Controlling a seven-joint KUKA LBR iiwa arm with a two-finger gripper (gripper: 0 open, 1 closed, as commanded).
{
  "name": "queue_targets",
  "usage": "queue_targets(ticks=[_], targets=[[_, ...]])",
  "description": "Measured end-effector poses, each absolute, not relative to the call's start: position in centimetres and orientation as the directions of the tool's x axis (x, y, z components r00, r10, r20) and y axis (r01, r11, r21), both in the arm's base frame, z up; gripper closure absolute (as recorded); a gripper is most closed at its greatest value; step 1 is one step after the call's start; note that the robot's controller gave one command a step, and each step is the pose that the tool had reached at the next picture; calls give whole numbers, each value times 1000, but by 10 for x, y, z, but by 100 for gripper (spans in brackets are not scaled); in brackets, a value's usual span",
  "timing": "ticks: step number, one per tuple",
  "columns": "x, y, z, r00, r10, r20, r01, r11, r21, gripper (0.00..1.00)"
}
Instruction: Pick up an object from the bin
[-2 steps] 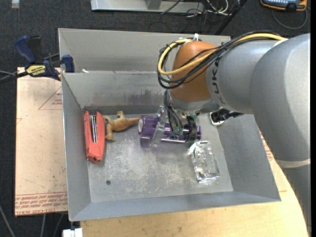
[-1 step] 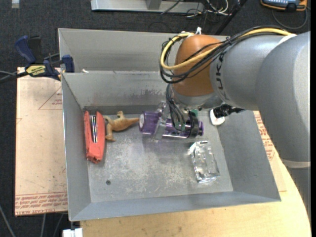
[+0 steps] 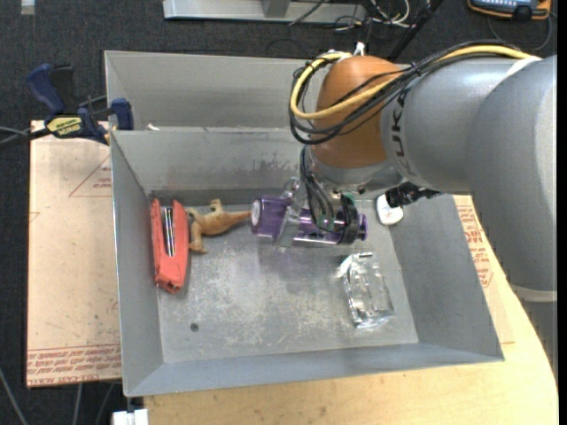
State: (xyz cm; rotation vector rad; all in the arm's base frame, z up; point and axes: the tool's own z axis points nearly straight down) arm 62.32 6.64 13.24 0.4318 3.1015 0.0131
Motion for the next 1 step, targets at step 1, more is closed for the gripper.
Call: queue_targets(ticks=[1], targets=[[623, 67, 140, -962, 273, -9, 273, 962, 10, 100]])
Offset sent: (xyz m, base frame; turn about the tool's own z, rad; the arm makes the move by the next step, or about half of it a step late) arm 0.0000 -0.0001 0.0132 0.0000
